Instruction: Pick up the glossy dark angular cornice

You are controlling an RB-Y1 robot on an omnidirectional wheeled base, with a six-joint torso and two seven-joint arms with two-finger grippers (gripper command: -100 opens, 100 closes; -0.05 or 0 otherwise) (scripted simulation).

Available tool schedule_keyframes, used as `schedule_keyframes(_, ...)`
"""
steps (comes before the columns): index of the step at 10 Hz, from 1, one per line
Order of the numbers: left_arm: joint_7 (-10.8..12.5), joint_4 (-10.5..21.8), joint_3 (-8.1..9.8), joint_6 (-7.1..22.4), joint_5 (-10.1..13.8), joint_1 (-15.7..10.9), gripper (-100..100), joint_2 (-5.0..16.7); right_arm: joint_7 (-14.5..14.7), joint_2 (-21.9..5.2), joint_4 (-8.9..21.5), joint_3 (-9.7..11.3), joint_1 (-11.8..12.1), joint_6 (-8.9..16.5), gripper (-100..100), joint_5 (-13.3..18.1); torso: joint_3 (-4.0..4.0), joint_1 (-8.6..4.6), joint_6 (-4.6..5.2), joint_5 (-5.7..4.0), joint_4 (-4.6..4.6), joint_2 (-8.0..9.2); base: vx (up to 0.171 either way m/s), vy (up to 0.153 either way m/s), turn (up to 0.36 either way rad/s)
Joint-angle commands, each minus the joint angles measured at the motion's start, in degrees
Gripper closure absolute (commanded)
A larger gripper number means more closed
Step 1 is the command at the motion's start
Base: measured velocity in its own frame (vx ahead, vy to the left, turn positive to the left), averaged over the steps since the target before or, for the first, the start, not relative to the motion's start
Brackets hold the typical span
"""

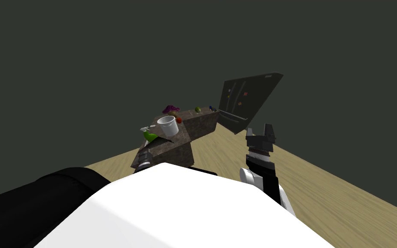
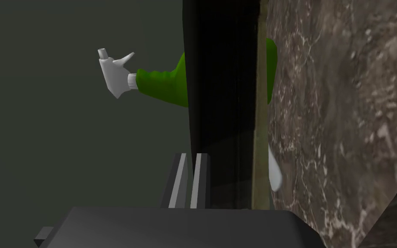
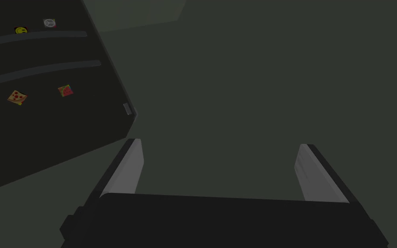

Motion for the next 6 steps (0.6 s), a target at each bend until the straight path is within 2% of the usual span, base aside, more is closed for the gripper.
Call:
schedule_keyframes(1,0.0,0.0,0.00,0.0,0.0,0.0,100,0.0,0.0,0.0,0.0,0.0,0.0,0.0,0,0.0,0.00,0.00,0.00,0.00,0.00,0.00,0.000,0.000,0.000)
schedule_keyframes(2,0.0,0.0,-0.04,0.0,0.0,0.0,100,0.0,0.0,0.0,0.0,0.0,0.0,0.0,0,0.0,-0.01,0.02,-0.03,-0.02,0.00,-0.01,0.000,0.000,0.000)
schedule_keyframes(3,0.0,0.0,-0.03,0.0,0.0,0.0,0,0.0,0.0,0.0,0.0,0.0,0.0,0.0,0,0.0,0.00,0.03,-0.03,-0.02,0.01,-0.01,0.000,0.000,0.000)
schedule_keyframes(4,0.8,1.0,-0.94,-1.4,-0.2,1.6,100,0.2,0.0,0.0,0.0,0.0,0.0,0.0,0,0.0,0.00,0.03,-0.02,-0.02,0.01,-0.01,0.001,-0.030,0.024)
schedule_keyframes(5,0.2,0.7,-0.51,-0.7,-0.2,0.7,100,0.0,0.0,0.0,0.0,0.0,0.0,0.0,0,0.0,0.01,-0.07,-0.06,-0.01,0.00,0.02,-0.002,-0.023,0.018)
schedule_keyframes(6,0.3,0.8,-0.58,-0.8,-0.2,0.8,0,0.0,0.0,0.0,0.0,0.0,0.0,0.0,0,0.0,0.03,-0.07,-0.02,-0.06,0.03,0.02,0.000,0.000,0.000)
